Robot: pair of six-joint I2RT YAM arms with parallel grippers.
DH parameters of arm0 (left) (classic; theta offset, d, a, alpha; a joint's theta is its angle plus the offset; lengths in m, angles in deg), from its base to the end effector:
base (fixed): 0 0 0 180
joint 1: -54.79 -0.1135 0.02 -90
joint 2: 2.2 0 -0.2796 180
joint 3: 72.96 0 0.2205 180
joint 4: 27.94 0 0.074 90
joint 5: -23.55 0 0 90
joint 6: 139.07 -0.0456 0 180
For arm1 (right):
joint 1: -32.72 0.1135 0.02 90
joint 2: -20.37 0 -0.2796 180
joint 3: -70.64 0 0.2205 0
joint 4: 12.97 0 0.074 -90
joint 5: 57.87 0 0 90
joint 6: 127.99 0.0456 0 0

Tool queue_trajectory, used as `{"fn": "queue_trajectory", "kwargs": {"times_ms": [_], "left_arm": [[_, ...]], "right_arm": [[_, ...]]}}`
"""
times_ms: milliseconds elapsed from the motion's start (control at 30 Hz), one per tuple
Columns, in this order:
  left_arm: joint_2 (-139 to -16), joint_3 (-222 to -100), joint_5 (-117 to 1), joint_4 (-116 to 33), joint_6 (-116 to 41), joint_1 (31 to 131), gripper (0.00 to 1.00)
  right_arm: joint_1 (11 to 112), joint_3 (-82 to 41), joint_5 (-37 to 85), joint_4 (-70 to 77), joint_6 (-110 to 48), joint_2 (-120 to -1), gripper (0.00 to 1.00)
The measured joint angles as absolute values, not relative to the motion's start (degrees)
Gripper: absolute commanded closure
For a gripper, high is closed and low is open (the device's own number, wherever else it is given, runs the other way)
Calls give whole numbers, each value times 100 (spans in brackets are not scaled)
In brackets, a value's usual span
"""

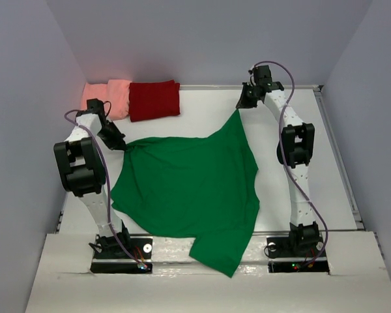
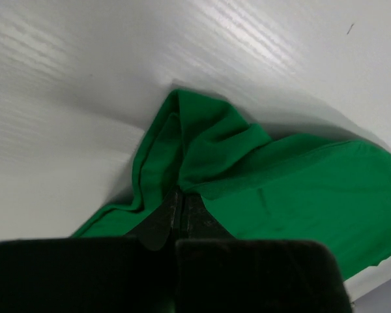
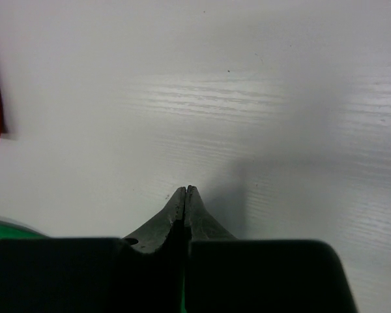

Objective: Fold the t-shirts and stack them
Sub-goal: Flatten the tshirt out

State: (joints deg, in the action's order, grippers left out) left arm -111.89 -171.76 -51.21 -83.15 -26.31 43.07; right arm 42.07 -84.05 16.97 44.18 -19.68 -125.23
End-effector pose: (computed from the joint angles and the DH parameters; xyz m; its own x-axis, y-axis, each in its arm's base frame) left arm 0.3731 0.0652 0.2272 -0.7900 -0.5451 -0.2806 -0.4309 0.8193 -0.3783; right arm 0.5381 0.1007 0.2185 -0.8002 0.1755 -0.5734 -0.0820 0.9152 0.3946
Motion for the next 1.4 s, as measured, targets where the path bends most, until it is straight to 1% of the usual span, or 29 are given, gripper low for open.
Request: {"fn": "queue_trajectory", "kwargs": {"times_ms": [200,467,700,1033,1067,1100,1133,1167,1200,1233,1267,1400], "left_arm": [[-11069,-16944,-5073,-8404,-2666,4307,100],[-10929,-16957,-5084,-8431,-2655,4307,100],[-10842,-16979,-5079,-8505,-2659,4307,100],[-10311,-16597,-5049,-8555,-2655,4307,100],[-10302,-16597,-5042,-8553,-2655,4307,100],[-10300,-16597,-5038,-8553,-2655,4307,100],[-10300,-16597,-5038,-8553,-2655,4307,100],[-10300,-16597,-5038,-8553,-2655,4307,100],[-10300,-16597,-5038,-8553,-2655,4307,100],[-10300,-16601,-5038,-8553,-2653,4307,100],[-10328,-16642,-5036,-8586,-2653,4307,100],[-10676,-17145,-5033,-8680,-2648,4307,100]], "right_arm": [[4207,-8450,1402,4235,-1752,-12681,100],[4207,-8188,1133,3507,-1719,-12674,100],[4207,-8321,1022,3188,-1610,-12674,100],[4207,-8269,928,2565,-1391,-12674,100],[4207,-8269,902,2528,-1367,-12674,86],[4207,-8269,876,2508,-1332,-12674,75],[4207,-8269,819,2501,-1286,-12674,61],[4207,-8269,762,2486,-1242,-12674,43],[4207,-8265,694,2466,-1190,-12674,38],[4207,-8256,631,2460,-1242,-12674,37],[4207,-8227,600,2425,-1221,-12672,35],[4207,-7559,530,2340,-1297,-12429,35]]}}
